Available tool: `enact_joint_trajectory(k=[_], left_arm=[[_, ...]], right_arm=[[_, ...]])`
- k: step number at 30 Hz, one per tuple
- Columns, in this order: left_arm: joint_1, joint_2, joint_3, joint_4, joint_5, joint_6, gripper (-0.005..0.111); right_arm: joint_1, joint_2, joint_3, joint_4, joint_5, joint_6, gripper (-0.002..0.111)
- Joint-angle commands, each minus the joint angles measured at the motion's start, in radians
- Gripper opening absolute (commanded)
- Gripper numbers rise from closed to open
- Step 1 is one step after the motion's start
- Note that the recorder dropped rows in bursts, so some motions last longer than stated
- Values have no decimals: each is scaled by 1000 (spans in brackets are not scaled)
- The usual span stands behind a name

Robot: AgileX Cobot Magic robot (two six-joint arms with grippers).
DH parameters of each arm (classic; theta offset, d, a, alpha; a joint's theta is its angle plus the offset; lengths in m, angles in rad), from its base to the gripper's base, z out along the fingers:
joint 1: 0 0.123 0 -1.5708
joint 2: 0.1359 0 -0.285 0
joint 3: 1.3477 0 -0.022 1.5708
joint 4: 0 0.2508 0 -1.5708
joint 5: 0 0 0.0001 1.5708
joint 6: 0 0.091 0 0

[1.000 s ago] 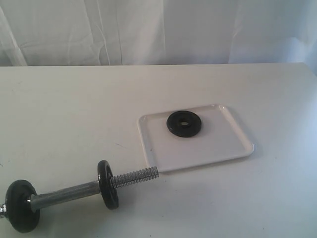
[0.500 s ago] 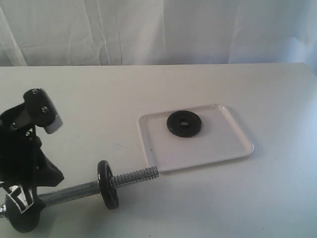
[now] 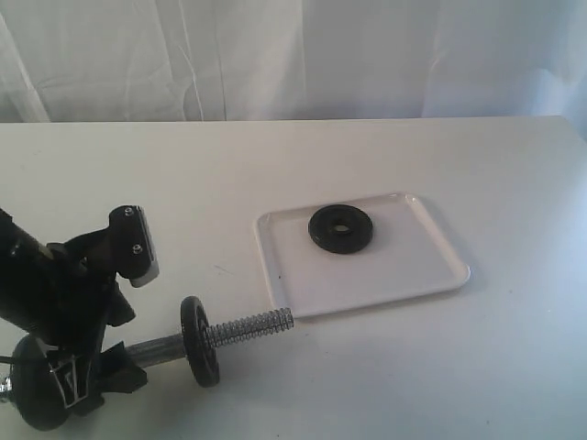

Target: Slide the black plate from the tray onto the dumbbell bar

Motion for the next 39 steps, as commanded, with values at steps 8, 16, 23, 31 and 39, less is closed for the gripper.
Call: enact_joint_trajectory(k=[8,16,23,31,39], left_arm=[[-7,147,-3,-55,-55,131,72],[-7,194,-3,-73,-64,124,41],[-7,149,-63,-122,49,118,0],[-7,80,-63,-150,56,121,0],[-7,31,-63,-152,45,128,0]], right_arm=[[4,-6,2,2,-14,-7,0],[4,-6,2,2,-14,-7,0],[4,-6,2,2,-14,-7,0],[4,-6,2,2,-14,-7,0],[3,-6,2,2,-14,-7,0]])
